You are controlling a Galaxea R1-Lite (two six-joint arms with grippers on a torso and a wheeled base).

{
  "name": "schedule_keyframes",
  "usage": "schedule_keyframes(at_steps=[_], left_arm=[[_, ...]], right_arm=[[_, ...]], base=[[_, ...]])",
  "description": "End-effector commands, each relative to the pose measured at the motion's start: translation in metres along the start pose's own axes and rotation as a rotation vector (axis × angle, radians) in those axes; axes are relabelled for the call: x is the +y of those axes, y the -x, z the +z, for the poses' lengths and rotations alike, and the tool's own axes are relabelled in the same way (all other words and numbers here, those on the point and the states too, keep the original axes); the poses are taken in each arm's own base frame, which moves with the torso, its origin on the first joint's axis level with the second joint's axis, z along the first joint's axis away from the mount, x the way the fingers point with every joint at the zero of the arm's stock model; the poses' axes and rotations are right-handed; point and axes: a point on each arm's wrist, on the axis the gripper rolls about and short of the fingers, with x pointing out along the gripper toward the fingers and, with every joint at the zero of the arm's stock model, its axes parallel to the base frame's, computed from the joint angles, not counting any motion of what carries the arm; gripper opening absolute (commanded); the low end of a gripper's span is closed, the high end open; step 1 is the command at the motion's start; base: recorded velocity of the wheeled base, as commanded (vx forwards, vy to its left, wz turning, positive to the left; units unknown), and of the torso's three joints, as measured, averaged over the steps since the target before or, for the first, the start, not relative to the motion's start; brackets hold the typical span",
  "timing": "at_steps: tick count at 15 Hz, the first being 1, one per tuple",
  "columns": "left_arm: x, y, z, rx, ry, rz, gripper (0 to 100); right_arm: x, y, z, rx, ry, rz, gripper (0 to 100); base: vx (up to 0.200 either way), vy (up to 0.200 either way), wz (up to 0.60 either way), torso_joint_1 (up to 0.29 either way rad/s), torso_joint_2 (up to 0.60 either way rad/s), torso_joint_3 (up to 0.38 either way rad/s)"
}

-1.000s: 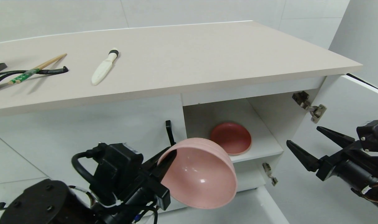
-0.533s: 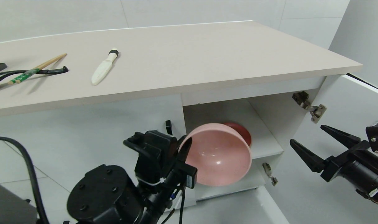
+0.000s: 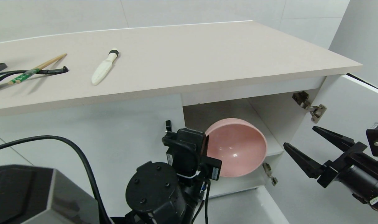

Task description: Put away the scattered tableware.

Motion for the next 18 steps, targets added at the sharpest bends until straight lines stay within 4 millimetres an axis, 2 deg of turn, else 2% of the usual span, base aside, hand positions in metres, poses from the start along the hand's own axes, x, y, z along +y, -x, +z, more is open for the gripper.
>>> schedule_keyframes(at_steps=[1,4,10,13,15,18], left_arm=[[-0.014,-0.014,-0.006,-0.009,0.005,0.045,0],[-0.025,-0.022,-0.007,-0.025,0.019,0.06,0],[-0.039,-0.032,0.0,-0.069,-0.009,0.052,0],[-0.052,-0.042,-0.003,-0.114,-0.022,-0.044,0],[-0.06,-0.043,-0.003,-0.127,-0.018,-0.08,0],[-0.062,-0.044,-0.006,-0.124,-0.02,-0.08,0]], right_arm=[[0.005,0.006,0.012,-0.058,-0.033,0.029,100],[0.015,0.011,0.017,-0.085,-0.063,0.085,100],[0.017,-0.006,-0.005,0.022,-0.088,0.087,100],[-0.002,-0.019,-0.021,0.089,-0.077,-0.012,100],[-0.014,-0.022,-0.018,0.068,-0.069,-0.066,100],[-0.013,-0.018,-0.008,0.023,-0.066,-0.062,100]], base=[[0.0,0.0,0.0,0.0,0.0,0.0],[0.0,0.0,0.0,0.0,0.0,0.0],[0.0,0.0,0.0,0.0,0.0,0.0],[0.0,0.0,0.0,0.0,0.0,0.0],[0.0,0.0,0.0,0.0,0.0,0.0],[0.0,0.0,0.0,0.0,0.0,0.0]])
